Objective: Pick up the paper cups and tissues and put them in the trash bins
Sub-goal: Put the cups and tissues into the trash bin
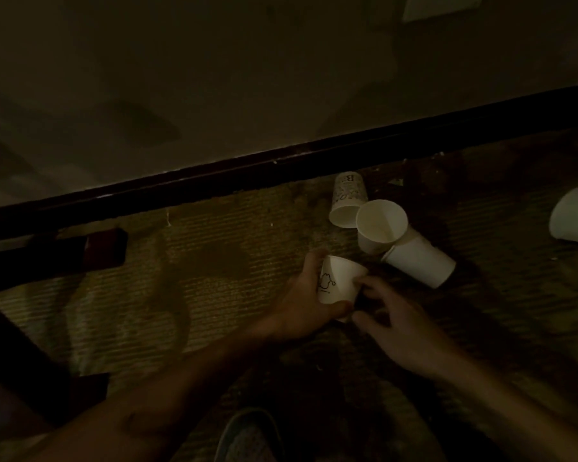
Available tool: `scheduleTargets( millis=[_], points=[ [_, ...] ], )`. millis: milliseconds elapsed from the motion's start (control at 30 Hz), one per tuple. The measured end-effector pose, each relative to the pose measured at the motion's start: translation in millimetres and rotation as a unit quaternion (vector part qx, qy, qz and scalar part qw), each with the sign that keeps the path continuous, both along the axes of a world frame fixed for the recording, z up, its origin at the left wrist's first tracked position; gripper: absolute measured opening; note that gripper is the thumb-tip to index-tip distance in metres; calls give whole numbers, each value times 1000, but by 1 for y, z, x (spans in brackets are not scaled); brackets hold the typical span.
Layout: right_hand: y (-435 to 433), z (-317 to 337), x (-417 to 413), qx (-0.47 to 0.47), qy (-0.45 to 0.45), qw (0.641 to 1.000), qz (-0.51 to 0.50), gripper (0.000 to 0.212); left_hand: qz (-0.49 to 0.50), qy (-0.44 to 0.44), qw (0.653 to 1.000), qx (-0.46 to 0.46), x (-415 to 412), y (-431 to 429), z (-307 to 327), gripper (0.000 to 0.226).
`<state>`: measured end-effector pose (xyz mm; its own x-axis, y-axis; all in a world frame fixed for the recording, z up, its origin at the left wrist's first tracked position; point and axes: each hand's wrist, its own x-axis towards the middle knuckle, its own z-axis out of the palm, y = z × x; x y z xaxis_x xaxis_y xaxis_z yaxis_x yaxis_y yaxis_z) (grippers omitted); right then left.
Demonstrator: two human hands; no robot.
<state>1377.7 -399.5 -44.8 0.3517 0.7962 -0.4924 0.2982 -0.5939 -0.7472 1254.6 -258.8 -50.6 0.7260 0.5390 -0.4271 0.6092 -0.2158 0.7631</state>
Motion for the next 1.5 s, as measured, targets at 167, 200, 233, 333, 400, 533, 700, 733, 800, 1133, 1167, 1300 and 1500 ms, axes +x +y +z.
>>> scheduleTargets(
  millis=[167,200,233,333,400,533,700,733,800,1133,1167,1300,1500],
  points=[
    [7,8,-10,31,72,982,-173,47,18,-84,994,-68,-14,-11,0,93],
    [8,11,-14,37,67,978,-197,54,19,-100,992,-73,-16,-16,1,91],
    [10,14,-17,45,58,975,-212,61,21,-119,990,-67,-17,-21,2,89],
    [14,25,-18,82,46,964,-251,73,-5,-166,986,-4,-16,-30,13,80],
    [16,34,-8,100,32,960,-258,80,-53,-172,983,11,-12,-28,28,68],
    [16,46,17,103,-4,972,-213,91,-24,-203,978,44,-4,-2,42,36],
    [10,48,32,90,3,980,-179,105,17,-121,976,178,28,64,31,14],
    [10,47,33,88,5,981,-174,109,-3,-100,975,197,35,74,28,15],
    [10,46,34,88,19,981,-171,114,-42,-72,970,229,47,87,20,20],
    [23,48,41,75,168,958,-219,72,-113,-69,962,240,73,95,-3,24],
    [23,48,41,73,176,955,-226,69,-116,-67,961,243,75,96,-4,23],
    [26,48,45,53,173,956,-230,73,-134,-60,955,258,83,101,-8,17],
    [25,59,47,40,183,954,-236,65,-160,-52,946,278,90,106,1,24]
  ],
)
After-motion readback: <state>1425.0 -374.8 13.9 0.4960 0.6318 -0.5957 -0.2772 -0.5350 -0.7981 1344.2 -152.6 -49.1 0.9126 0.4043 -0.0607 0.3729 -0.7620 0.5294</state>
